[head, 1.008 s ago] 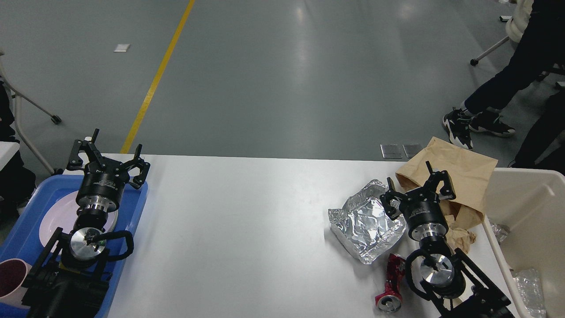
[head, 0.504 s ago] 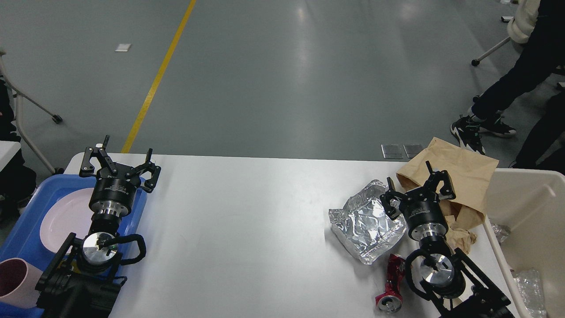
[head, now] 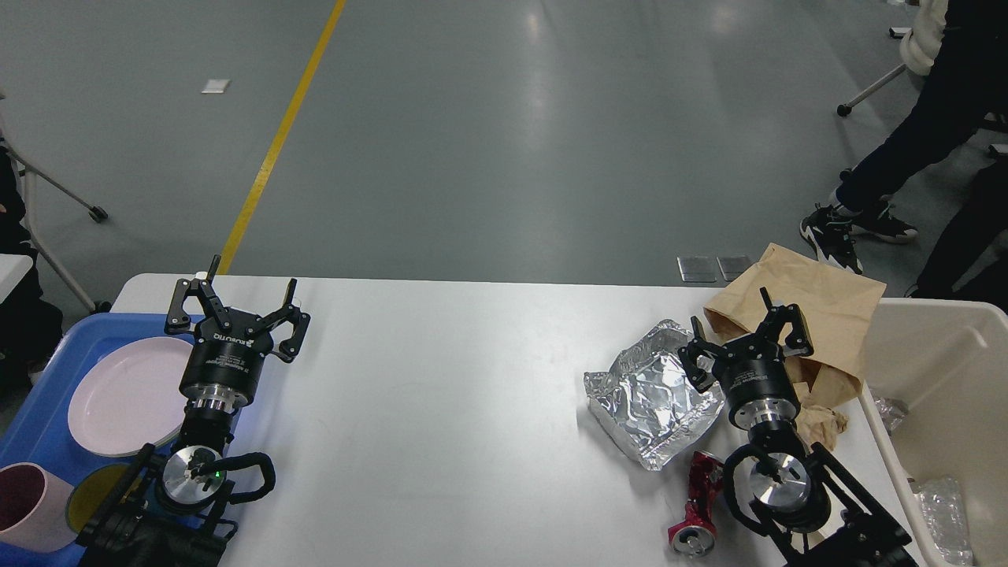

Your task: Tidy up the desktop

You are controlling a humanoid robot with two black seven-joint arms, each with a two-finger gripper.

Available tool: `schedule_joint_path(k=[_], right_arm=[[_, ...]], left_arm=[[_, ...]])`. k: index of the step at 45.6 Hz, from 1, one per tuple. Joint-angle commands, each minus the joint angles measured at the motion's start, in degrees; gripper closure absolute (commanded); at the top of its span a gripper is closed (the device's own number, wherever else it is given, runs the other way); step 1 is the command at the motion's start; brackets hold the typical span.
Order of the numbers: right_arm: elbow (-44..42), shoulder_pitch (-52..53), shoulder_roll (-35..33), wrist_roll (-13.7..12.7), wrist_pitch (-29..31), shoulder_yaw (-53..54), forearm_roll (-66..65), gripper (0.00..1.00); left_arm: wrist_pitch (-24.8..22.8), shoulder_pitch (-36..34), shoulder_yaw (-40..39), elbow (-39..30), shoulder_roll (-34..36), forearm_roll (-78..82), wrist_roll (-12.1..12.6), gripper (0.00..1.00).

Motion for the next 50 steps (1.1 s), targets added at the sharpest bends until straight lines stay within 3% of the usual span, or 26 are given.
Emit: schedule_joint_path(k=[1, 14, 50], right_arm=[[0.0, 0.0, 0.0, 0.0, 0.0, 0.0, 0.0, 0.0], [0.0, 0.0, 0.0, 0.0, 0.0, 0.0, 0.0, 0.0], [0.0, 0.1, 0.0, 0.0, 0.0, 0.0, 0.0, 0.0]], left_arm=[[-0.6, 0.2, 1.3, -0.2, 0.1, 0.4, 0.5, 0.04], [-0.7, 0.2, 3.3, -0.1, 1.2, -2.9, 1.9, 0.04], [-0.6, 0.2, 3.6, 0.0, 1.2, -9.6, 1.8, 0.03]])
